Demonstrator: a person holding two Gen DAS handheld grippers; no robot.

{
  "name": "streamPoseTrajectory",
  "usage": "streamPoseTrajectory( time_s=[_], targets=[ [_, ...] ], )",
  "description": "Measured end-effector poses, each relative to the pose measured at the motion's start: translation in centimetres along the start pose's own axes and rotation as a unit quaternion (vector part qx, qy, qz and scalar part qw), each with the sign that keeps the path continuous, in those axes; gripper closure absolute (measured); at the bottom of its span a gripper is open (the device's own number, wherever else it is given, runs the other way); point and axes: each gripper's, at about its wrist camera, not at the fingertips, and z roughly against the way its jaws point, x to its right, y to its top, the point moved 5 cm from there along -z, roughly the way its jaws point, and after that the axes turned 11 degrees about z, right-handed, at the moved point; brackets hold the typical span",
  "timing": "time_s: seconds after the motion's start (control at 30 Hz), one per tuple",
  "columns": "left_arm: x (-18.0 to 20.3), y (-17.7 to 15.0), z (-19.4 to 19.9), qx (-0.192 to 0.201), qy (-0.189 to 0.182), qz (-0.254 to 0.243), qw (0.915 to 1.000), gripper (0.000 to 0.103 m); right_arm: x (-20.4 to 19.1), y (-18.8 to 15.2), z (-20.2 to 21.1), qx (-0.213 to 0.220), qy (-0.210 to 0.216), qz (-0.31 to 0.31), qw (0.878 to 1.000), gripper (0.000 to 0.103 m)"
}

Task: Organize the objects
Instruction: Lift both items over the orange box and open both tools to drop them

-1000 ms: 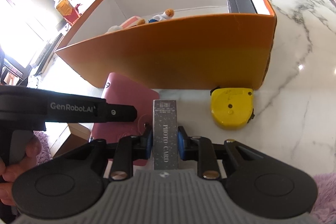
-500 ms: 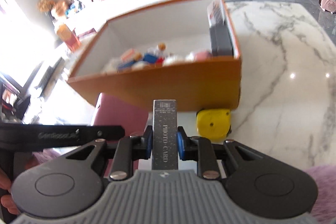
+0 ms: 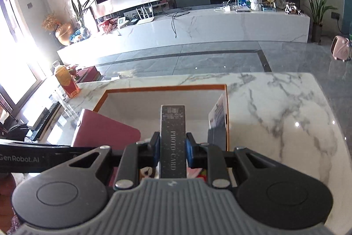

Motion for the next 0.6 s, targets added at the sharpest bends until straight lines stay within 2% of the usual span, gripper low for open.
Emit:
streamPoseTrajectory(
  time_s=[0.23, 0.4, 0.6],
  targets=[
    [-1.7, 4.2, -5.3, 0.001, 0.031, 0.015, 0.9994, 0.083, 0.8, 3.2, -8.5, -0.03, -0.038, 0.057, 0.997, 0.079],
    [-3.1, 5.3, -8.3, -0.016, 0.041, 0.023, 0.9988, 0.083, 0.6, 2.6, -14.1, -0.069, -0.066, 0.106, 0.99, 0.079],
    [-4.5, 5.8, -11.1, -0.036, 0.041, 0.035, 0.9979, 0.083, 0.8, 1.5, -17.9, -0.109, -0.095, 0.14, 0.979, 0.079]
  ],
)
